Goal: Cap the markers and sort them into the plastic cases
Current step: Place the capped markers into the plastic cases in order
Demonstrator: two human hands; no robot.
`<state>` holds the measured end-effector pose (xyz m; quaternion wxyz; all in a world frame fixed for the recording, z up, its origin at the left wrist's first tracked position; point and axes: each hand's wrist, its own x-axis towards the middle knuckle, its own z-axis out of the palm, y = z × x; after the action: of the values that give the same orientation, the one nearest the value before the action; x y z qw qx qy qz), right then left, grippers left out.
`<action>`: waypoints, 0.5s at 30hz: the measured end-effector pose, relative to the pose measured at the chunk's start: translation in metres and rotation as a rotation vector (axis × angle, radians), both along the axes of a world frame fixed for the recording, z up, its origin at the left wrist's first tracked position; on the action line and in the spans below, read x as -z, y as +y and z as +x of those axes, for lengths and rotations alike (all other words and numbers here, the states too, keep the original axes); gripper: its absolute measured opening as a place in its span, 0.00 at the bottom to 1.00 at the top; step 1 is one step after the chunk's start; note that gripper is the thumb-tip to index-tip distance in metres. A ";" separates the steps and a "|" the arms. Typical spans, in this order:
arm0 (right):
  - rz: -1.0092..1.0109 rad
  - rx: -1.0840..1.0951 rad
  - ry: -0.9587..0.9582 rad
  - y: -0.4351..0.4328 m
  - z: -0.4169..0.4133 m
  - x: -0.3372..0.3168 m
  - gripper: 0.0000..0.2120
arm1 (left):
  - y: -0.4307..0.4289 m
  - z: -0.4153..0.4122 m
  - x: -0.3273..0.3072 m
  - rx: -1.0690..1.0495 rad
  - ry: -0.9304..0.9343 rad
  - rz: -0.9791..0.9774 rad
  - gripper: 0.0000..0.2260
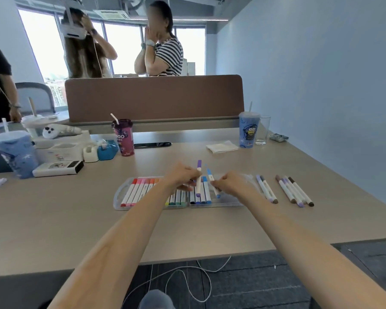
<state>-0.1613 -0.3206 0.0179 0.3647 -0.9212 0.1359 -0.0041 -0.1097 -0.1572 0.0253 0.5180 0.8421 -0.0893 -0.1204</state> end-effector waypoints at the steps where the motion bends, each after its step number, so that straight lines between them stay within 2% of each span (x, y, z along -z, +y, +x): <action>1: -0.018 0.007 0.013 0.002 0.004 0.002 0.17 | 0.002 0.002 0.001 0.003 0.004 -0.017 0.09; 5: -0.105 0.030 0.052 0.007 0.014 0.006 0.16 | 0.005 0.007 0.004 -0.004 0.010 -0.082 0.08; 10: -0.208 0.017 0.118 0.014 0.022 0.003 0.09 | 0.010 0.008 0.005 0.000 0.016 -0.126 0.07; 15: -0.262 0.009 0.182 0.017 0.028 0.002 0.09 | 0.015 0.008 0.002 0.013 0.008 -0.113 0.07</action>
<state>-0.1329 -0.3040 0.0161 0.2274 -0.9568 0.1711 0.0601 -0.1020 -0.1423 0.0236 0.5641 0.8106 -0.0992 -0.1219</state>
